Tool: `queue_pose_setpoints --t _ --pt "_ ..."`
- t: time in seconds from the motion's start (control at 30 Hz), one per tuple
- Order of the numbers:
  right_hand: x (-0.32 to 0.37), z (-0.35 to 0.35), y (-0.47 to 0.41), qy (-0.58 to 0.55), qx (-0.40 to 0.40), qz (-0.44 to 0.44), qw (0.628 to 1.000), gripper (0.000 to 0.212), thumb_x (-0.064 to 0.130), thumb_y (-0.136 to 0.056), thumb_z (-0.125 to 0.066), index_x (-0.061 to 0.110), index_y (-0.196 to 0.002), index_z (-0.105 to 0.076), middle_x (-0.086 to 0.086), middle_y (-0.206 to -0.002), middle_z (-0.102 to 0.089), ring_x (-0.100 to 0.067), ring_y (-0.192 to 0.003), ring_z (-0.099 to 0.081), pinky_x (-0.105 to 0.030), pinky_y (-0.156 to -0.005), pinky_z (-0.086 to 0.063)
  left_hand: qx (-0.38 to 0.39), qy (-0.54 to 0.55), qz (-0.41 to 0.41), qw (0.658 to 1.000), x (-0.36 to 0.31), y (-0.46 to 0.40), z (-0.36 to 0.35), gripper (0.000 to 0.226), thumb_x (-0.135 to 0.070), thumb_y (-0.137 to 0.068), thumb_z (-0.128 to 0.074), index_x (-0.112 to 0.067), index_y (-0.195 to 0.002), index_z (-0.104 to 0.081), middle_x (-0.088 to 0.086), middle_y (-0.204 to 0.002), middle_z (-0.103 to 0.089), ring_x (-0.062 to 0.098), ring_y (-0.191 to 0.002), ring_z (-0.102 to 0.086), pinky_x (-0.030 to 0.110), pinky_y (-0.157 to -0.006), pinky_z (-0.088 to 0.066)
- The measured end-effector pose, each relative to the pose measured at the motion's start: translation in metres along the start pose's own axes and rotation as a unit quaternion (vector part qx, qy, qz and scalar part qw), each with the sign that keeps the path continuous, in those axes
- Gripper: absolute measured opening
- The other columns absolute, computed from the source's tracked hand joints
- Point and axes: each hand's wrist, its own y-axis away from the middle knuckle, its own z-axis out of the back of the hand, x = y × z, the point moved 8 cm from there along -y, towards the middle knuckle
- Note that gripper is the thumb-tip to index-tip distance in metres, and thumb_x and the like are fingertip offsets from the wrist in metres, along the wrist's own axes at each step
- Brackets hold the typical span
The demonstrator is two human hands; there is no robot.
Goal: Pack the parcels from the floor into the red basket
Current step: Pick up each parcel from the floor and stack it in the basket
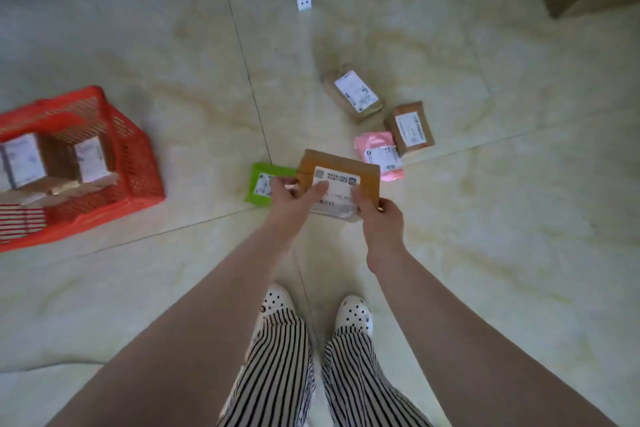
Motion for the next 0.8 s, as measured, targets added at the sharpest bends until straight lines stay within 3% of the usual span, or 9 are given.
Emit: queue_pose_setpoints --t 0.1,0.2,0.27,0.33,0.4,0.47,0.63,0.7,0.8 --pt "0.064 -0.008 0.050 0.010 0.038 0.051 0.998 0.040 0.038 -0.085 -0.069 0.006 -0.109 -0.064 -0.004 -0.099 -0.070 -0.013 -0.078 -0.061 -0.019 -0.061 -0.042 -0.002 0.029 0.028 0.999 -0.056 0.044 0.027 0.058 -0.043 -0.077 -0.074 -0.019 -0.116 -0.039 0.006 -0.102 -0.068 0.024 -0.099 -0.067 0.045 -0.096 -0.052" --pt "0.118 -0.021 0.092 0.039 0.071 0.109 0.991 0.055 0.048 -0.079 -0.070 0.008 -0.117 -0.062 -0.005 -0.116 -0.067 -0.018 -0.103 -0.061 -0.027 -0.084 -0.048 0.001 0.062 0.089 0.994 -0.090 0.078 0.054 0.055 -0.052 -0.079 -0.066 -0.014 -0.117 -0.053 0.005 -0.097 -0.071 0.021 -0.085 -0.066 0.034 -0.073 -0.055" --pt "0.146 -0.035 0.117 0.070 0.111 0.156 0.979 0.053 0.042 -0.081 -0.072 0.014 -0.124 -0.057 0.003 -0.120 -0.060 -0.016 -0.116 -0.055 -0.031 -0.098 -0.045 0.012 0.087 0.122 0.989 -0.103 0.097 0.073 0.040 -0.057 -0.081 -0.060 -0.019 -0.094 -0.062 0.002 -0.083 -0.067 0.017 -0.074 -0.060 0.026 -0.065 -0.047" --pt "0.163 -0.050 0.132 0.095 0.161 0.200 0.962 0.051 0.029 -0.080 -0.076 0.020 -0.126 -0.054 0.009 -0.116 -0.057 -0.009 -0.113 -0.055 -0.023 -0.092 -0.046 0.019 0.121 0.156 0.980 -0.107 0.106 0.088 0.040 -0.062 -0.081 -0.054 -0.022 -0.080 -0.059 0.001 -0.075 -0.062 0.018 -0.069 -0.057 0.024 -0.062 -0.043" --pt "0.173 -0.074 0.143 0.104 0.213 0.217 0.947 0.053 0.022 -0.078 -0.078 0.027 -0.124 -0.052 0.004 -0.118 -0.062 -0.004 -0.102 -0.061 -0.016 -0.080 -0.048 0.044 0.121 0.165 0.978 -0.114 0.110 0.107 0.047 -0.067 -0.080 -0.049 -0.021 -0.084 -0.058 0.004 -0.077 -0.062 0.021 -0.067 -0.058 0.021 -0.052 -0.045" --pt "0.177 -0.100 0.150 0.094 0.237 0.214 0.943 0.052 0.021 -0.077 -0.080 0.029 -0.121 -0.054 -0.002 -0.120 -0.065 -0.008 -0.098 -0.066 -0.021 -0.079 -0.052 0.066 0.113 0.171 0.976 -0.114 0.110 0.128 0.056 -0.071 -0.081 -0.044 -0.018 -0.090 -0.059 0.007 -0.082 -0.064 0.028 -0.073 -0.062 0.020 -0.047 -0.045" --pt "0.174 -0.177 0.160 0.097 0.247 0.199 0.943 0.045 0.020 -0.073 -0.082 0.025 -0.113 -0.062 -0.006 -0.113 -0.068 -0.016 -0.093 -0.069 -0.035 -0.086 -0.057 0.059 0.105 0.153 0.981 -0.100 0.087 0.203 0.081 -0.084 -0.072 -0.040 -0.015 -0.106 -0.062 0.015 -0.109 -0.068 0.037 -0.099 -0.067 0.037 -0.075 -0.056" --pt "0.166 -0.214 0.166 0.102 0.268 0.169 0.943 0.038 0.018 -0.075 -0.081 0.024 -0.108 -0.063 -0.002 -0.103 -0.071 -0.011 -0.082 -0.070 -0.032 -0.082 -0.058 0.017 0.091 0.114 0.989 -0.093 0.075 0.242 0.087 -0.084 -0.063 -0.051 -0.020 -0.123 -0.056 0.010 -0.123 -0.064 0.031 -0.110 -0.062 0.043 -0.089 -0.051" --pt "0.155 -0.269 0.180 0.123 0.303 0.129 0.936 0.034 0.018 -0.079 -0.078 0.018 -0.110 -0.064 0.000 -0.093 -0.072 -0.008 -0.073 -0.069 -0.026 -0.071 -0.059 -0.019 0.099 0.030 0.994 -0.093 0.070 0.298 0.083 -0.065 -0.064 -0.069 -0.026 -0.135 -0.045 0.001 -0.125 -0.062 0.019 -0.116 -0.058 0.040 -0.096 -0.047"
